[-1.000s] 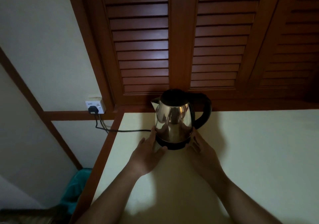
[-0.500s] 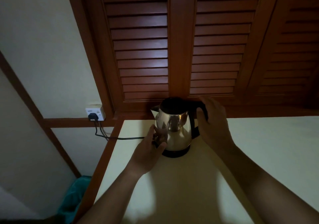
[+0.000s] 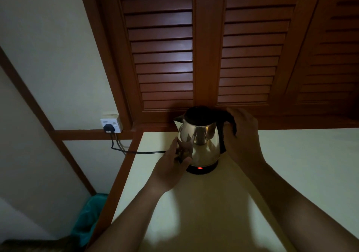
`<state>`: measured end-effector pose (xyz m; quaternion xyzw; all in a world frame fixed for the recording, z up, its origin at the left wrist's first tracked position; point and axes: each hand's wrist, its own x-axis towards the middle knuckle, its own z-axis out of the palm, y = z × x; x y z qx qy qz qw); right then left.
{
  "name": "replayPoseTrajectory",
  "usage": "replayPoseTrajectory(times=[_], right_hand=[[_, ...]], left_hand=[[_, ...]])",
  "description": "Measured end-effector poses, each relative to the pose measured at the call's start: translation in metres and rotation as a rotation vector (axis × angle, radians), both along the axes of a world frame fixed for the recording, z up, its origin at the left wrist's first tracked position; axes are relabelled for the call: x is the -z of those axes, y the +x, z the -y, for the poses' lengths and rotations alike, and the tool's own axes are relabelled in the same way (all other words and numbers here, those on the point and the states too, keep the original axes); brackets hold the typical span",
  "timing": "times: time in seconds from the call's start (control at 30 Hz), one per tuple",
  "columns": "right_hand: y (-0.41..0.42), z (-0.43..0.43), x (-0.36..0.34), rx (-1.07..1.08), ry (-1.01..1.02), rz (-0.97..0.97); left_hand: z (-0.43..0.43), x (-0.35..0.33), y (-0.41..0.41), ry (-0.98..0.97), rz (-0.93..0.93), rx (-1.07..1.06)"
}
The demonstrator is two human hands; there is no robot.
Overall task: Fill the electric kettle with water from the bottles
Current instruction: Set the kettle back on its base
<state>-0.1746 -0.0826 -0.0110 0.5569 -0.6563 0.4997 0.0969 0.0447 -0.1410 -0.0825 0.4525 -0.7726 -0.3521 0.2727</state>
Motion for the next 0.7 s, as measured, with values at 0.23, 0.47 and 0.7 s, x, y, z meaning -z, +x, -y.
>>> replayPoseTrajectory(times=[0.23,0.47,0.7], right_hand=[[-0.010,0.009,0.006,-0.034,0.041,-0.049],[0.010,-0.016,0.027,-0.028,0.061,0.093],[0.044,-0.059,0.074,-0.069,0.158,0.368]], left_hand=[[-0.002,-0.001,-0.001,0.013,-0.011,-0.008],[0.000,0.000,0.002,0.036,-0.031,-0.008],[-0.007,0.011,0.011,0.048,0.096,-0.009]])
